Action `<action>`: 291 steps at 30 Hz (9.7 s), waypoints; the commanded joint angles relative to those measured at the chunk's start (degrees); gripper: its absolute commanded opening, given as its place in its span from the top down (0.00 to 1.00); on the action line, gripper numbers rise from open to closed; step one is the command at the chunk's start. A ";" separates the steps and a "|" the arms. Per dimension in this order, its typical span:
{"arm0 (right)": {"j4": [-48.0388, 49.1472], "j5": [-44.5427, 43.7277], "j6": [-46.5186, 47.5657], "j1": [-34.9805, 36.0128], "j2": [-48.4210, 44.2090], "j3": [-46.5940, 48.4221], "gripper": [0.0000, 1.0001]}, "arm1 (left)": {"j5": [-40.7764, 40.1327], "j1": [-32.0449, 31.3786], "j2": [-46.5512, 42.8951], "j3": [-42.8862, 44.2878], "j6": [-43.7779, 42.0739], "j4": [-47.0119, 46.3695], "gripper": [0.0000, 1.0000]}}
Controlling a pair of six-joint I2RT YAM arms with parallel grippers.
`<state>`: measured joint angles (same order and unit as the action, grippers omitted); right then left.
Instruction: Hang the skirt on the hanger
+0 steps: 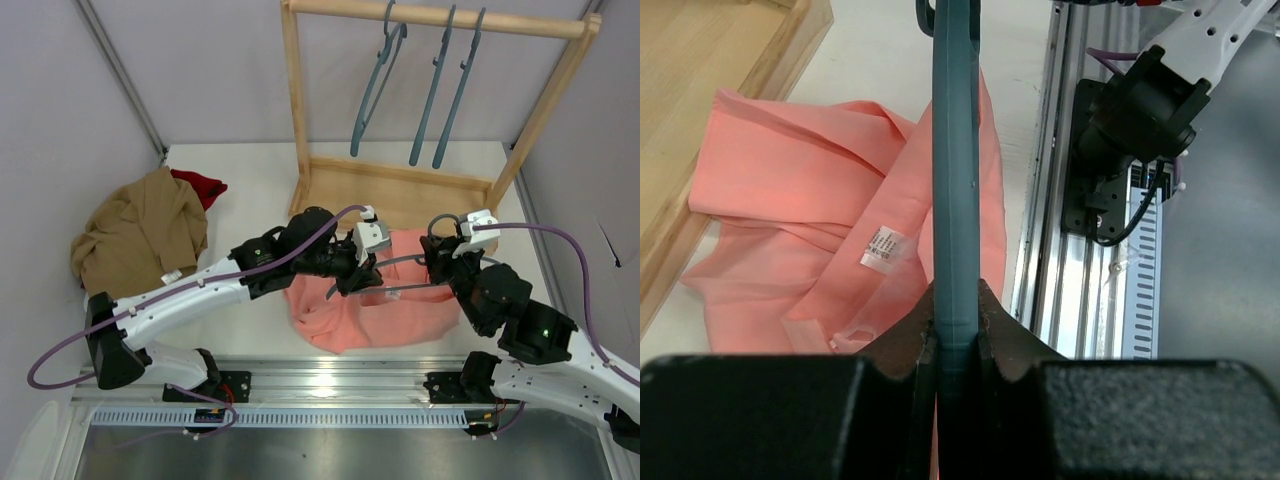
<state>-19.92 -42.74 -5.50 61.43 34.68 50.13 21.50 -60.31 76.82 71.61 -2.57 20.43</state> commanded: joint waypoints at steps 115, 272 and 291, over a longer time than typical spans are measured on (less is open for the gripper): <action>-5.22 5.30 -34.93 -18.01 4.09 -15.76 1.00 | -49.27 -18.09 4.64 -5.61 35.61 11.22 0.52; 0.06 6.97 -50.49 -5.88 9.62 -14.18 1.00 | -39.07 9.69 -12.04 -19.58 28.67 -0.92 0.97; 1.64 4.61 -49.44 -5.62 12.44 -13.57 1.00 | -29.59 9.60 -15.47 -22.66 25.60 -4.87 0.96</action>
<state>-20.32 -35.59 -55.40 55.40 47.09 33.54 -11.03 -50.96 63.92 49.15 25.43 18.98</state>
